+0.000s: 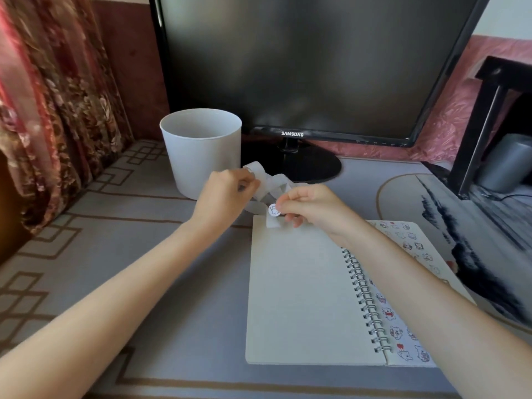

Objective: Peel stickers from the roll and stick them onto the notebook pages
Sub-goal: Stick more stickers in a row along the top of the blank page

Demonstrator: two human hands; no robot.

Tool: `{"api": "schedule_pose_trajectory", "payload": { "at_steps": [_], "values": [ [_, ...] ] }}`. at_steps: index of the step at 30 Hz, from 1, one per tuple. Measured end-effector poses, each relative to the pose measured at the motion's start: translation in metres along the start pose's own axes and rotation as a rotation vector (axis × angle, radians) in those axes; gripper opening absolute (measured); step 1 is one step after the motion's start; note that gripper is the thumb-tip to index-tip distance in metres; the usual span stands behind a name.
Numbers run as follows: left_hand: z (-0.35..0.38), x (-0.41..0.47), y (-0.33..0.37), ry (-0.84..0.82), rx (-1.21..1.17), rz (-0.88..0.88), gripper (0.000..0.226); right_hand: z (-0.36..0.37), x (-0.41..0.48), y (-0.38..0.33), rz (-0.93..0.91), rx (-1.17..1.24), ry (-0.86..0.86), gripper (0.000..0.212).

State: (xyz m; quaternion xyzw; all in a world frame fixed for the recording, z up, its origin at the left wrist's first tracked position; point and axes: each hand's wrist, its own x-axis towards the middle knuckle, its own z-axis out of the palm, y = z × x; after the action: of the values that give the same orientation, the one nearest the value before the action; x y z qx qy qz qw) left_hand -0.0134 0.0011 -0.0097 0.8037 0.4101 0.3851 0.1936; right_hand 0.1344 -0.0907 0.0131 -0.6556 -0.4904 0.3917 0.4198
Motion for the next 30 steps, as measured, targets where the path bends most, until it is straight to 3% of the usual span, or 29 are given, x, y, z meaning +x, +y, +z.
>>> {"api": "schedule_pose_trajectory", "payload": {
  "at_steps": [3,8,13,18,30],
  "values": [
    [-0.003,-0.006,0.005,-0.018,-0.133,-0.05,0.012,0.001,0.0,0.004,0.042,0.128,-0.044,0.003],
    [0.002,-0.005,0.003,-0.2,-0.504,-0.236,0.018,0.0,0.0,0.001,0.026,0.256,-0.142,0.007],
    [0.009,-0.001,-0.011,-0.256,-0.438,-0.238,0.021,0.007,-0.001,-0.002,-0.002,0.207,-0.22,0.005],
    [0.009,0.003,-0.025,-0.258,-0.485,-0.272,0.02,0.017,0.01,0.003,0.028,-0.053,-0.057,0.005],
    [0.009,-0.003,-0.031,-0.218,-0.614,-0.311,0.019,0.021,0.021,0.006,0.06,-0.1,0.025,0.009]
  ]
}}
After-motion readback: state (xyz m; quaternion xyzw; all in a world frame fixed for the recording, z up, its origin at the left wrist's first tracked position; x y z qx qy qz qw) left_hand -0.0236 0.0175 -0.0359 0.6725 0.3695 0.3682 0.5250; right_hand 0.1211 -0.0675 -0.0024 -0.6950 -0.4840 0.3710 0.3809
